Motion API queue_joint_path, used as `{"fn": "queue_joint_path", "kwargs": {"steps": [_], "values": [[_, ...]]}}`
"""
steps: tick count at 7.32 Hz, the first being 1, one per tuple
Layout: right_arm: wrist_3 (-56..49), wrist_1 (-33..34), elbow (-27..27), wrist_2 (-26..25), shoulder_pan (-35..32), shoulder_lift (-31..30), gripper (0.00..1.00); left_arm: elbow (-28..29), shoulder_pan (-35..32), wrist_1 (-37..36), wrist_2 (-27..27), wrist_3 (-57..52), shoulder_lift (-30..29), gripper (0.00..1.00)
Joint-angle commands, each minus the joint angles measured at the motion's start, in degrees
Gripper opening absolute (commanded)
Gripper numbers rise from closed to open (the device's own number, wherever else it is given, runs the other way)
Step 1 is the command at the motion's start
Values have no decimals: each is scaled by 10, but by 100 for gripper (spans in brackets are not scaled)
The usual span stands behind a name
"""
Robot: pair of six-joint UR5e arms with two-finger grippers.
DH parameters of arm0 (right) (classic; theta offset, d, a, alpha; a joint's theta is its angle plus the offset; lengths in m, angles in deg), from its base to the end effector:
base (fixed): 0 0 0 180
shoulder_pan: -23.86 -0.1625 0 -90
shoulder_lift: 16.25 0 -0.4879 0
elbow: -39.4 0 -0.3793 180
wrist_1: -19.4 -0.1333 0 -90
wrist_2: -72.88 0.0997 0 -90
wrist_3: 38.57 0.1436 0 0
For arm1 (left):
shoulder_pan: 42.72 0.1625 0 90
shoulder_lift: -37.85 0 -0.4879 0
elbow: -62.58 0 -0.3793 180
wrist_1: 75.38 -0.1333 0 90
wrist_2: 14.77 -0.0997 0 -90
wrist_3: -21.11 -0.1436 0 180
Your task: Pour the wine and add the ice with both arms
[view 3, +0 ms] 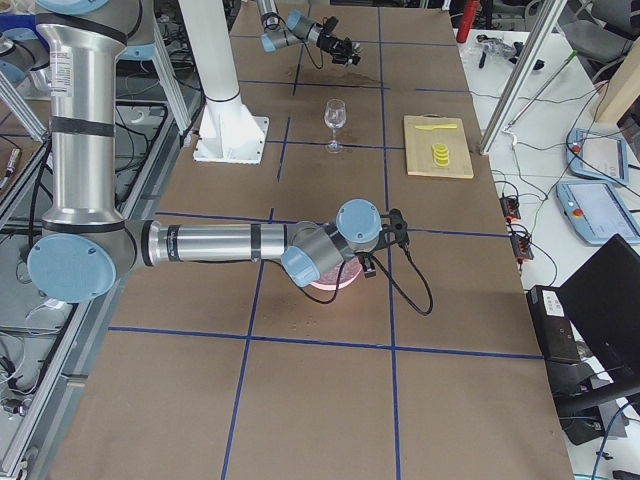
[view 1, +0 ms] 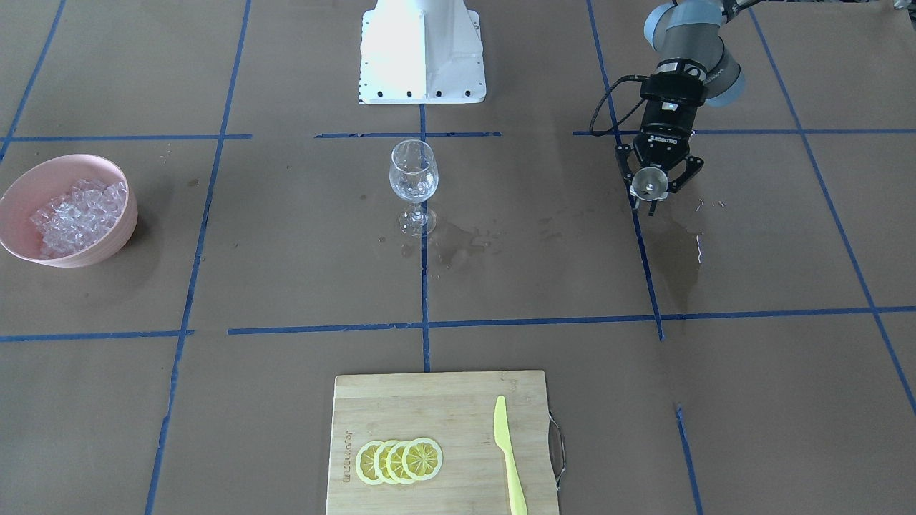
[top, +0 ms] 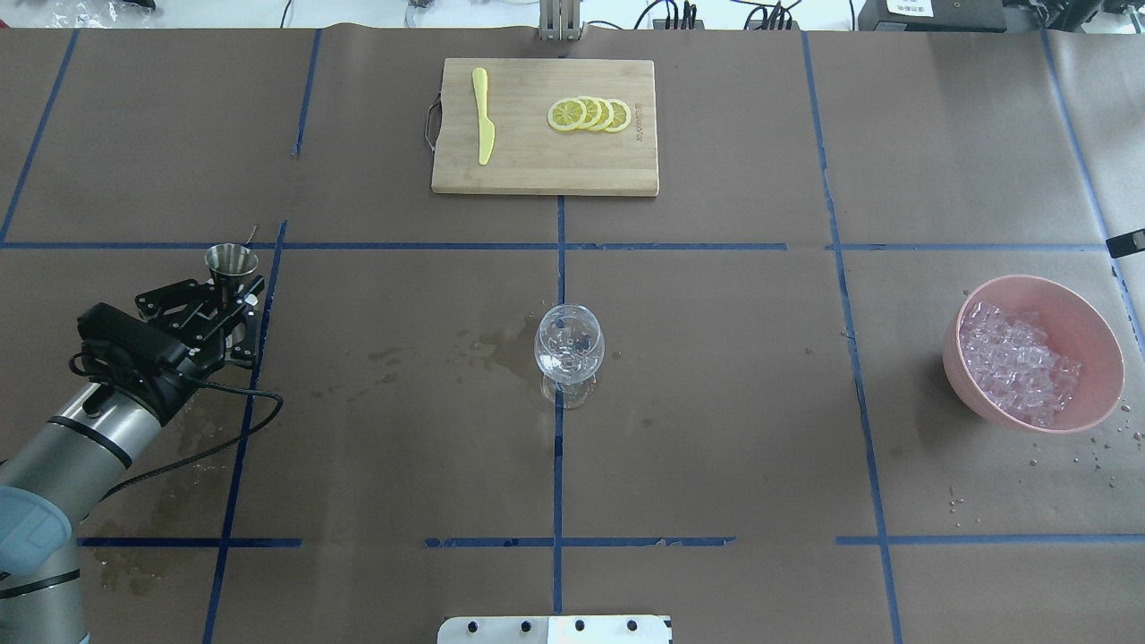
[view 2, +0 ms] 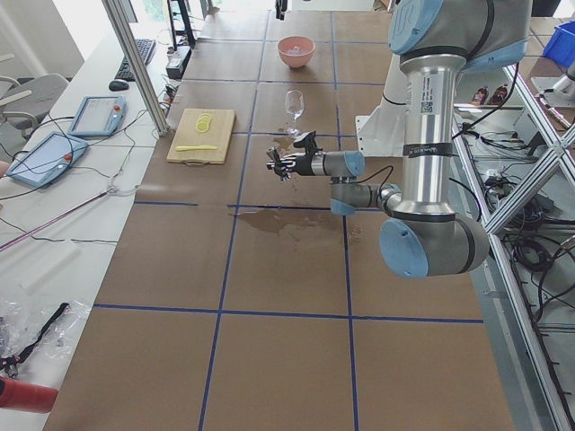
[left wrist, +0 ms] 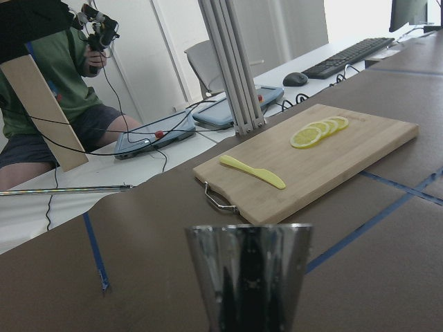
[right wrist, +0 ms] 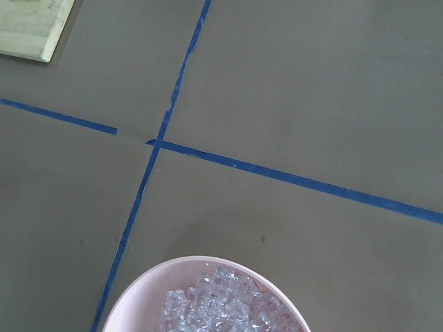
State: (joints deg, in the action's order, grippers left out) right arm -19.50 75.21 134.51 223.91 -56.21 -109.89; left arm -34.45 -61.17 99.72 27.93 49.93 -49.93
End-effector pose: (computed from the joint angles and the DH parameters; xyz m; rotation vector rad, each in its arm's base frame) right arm -0.0735 -0.4640 0.6381 0.2851 -1.1331 -0.1902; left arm 0.3576 -0.3711 0.5187 1.4051 0.7006 -0.0618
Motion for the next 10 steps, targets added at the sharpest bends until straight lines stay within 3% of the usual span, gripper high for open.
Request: {"fn": "queue_joint_path", "kwargs": {"steps": [1, 3, 5, 7, 9, 10], "values": [[0, 0, 0, -2, 0, 0, 100, 54, 3, 70, -81, 53, 29, 0], [0, 1, -2, -5, 1, 0, 100, 61, 11, 65, -77, 90, 30, 1], [0, 1, -5, -5, 2, 0, 100, 70, 34, 40, -32, 180, 31, 0], [0, 0, -5, -5, 2, 0, 100, 86, 46, 38, -75, 188, 31, 3], [0, 0, -5, -5, 2, 0, 100, 88, 48, 41, -92, 190, 35, 15], [0, 1, -5, -5, 2, 0, 100, 88, 54, 41, -92, 190, 39, 16]]}}
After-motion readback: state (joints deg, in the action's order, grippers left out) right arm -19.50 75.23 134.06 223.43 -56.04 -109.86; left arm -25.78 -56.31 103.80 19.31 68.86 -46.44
